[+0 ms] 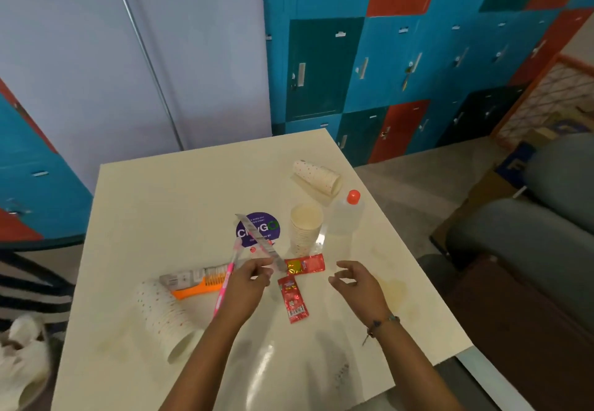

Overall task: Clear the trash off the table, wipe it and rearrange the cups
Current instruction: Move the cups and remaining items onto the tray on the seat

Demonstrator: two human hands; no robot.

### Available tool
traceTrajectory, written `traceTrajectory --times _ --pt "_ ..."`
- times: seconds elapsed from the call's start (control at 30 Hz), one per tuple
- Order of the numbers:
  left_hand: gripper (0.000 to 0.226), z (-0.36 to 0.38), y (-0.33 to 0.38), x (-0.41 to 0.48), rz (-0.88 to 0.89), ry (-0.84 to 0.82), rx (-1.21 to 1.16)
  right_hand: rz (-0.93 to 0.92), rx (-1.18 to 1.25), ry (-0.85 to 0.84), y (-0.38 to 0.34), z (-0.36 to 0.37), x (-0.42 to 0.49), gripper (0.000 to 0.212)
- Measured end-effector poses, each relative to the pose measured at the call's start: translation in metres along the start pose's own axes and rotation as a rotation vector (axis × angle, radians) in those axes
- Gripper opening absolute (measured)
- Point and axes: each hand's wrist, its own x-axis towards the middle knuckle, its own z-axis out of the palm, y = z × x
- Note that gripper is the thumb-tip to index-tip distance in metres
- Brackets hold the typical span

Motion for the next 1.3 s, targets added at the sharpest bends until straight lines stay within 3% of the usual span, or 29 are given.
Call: traceTrajectory --times 0.23,0.33,0.47,0.57,0.7,0.83,0.93,1.03,1.2,1.3 --pt "0.025 -0.011 -0.022 0.016 -0.081 0.11 0.003 0.057 0.116 -0.111 -0.008 0.04 0.059 0.089" --pt "0.029 -0.024 -0.032 0.02 -0.106 0.199 0.053 0.053 0.163 -0.131 -0.008 0.056 0.089 0.102" --pt "0.06 -0.056 -0.046 0.009 -0.099 0.299 0.283 -0.007 0.213 -0.125 -0.002 0.073 0.113 0.097" --pt "0.067 -0.09 -0.066 0.004 -0.004 0.338 0.565 -0.018 0.229 -0.087 0.001 0.083 0.123 0.092" --pt "0.069 -0.122 -0.105 0.0 -0.026 0.191 1.042 -0.006 0.23 0.04 -0.002 0.093 0.132 0.087" --pt "0.078 -0.14 -0.122 -0.001 0.015 0.021 1.299 -0.077 0.192 0.077 -0.008 0.095 0.13 0.081" --pt "0.075 -0.152 -0.132 0.008 0.133 -0.002 1.337 -0.15 0.228 0.068 -0.013 0.092 0.121 0.086" --pt "0.069 -0.158 -0.135 0.021 0.132 -0.071 1.315 -0.178 0.302 0.058 -0.014 0.091 0.104 0.091" --pt "0.06 -0.157 -0.142 0.028 0.157 -0.13 1.213 -0.187 0.303 -0.019 -0.009 0.091 0.064 0.075" --pt "0.069 -0.155 -0.138 0.022 0.171 -0.068 1.014 -0.26 0.332 -0.051 -0.011 0.091 0.044 0.084"
